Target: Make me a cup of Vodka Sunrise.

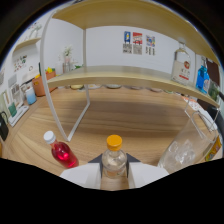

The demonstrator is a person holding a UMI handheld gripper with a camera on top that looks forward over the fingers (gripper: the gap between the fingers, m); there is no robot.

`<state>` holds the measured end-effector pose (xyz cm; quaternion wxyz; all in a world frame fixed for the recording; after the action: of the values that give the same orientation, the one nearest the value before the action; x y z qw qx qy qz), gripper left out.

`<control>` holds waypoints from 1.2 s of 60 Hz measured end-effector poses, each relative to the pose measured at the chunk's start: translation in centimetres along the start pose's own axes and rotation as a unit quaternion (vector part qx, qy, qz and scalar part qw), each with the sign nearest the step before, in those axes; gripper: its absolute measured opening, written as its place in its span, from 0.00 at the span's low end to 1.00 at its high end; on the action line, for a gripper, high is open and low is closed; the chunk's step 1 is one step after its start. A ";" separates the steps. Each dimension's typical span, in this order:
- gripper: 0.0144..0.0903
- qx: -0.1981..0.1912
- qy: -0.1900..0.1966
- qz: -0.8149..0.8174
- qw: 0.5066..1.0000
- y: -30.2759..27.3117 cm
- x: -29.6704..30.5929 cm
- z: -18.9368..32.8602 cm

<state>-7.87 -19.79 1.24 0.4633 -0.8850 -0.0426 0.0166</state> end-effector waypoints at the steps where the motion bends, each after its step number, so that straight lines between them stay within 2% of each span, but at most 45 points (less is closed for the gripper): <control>1: 0.30 -0.001 -0.002 -0.001 1.000 0.1 -0.1 0.0; 4: 0.32 -0.002 -0.007 0.002 1.000 0.2 -0.2 -0.3; 10: 0.49 0.006 0.001 0.002 1.000 -0.3 0.5 -1.3; 16: 0.81 0.030 -0.017 0.012 0.999 -2.2 0.2 -3.7; 20: 0.92 0.050 -0.025 0.013 0.998 -3.9 0.5 -6.1; 32: 0.95 0.079 -0.030 0.024 0.996 -5.6 3.0 -13.5; 43: 0.95 0.057 -0.004 0.031 0.998 -2.9 7.7 -17.5; 48: 0.95 0.059 0.005 0.044 0.997 -3.7 10.1 -18.9; 55: 0.94 0.094 0.017 0.055 0.994 -8.6 13.5 -20.4; 72: 0.94 0.222 0.031 0.037 0.974 -27.1 18.7 -20.9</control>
<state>10.54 -19.86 35.64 0.6486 -0.7609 0.0094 0.0149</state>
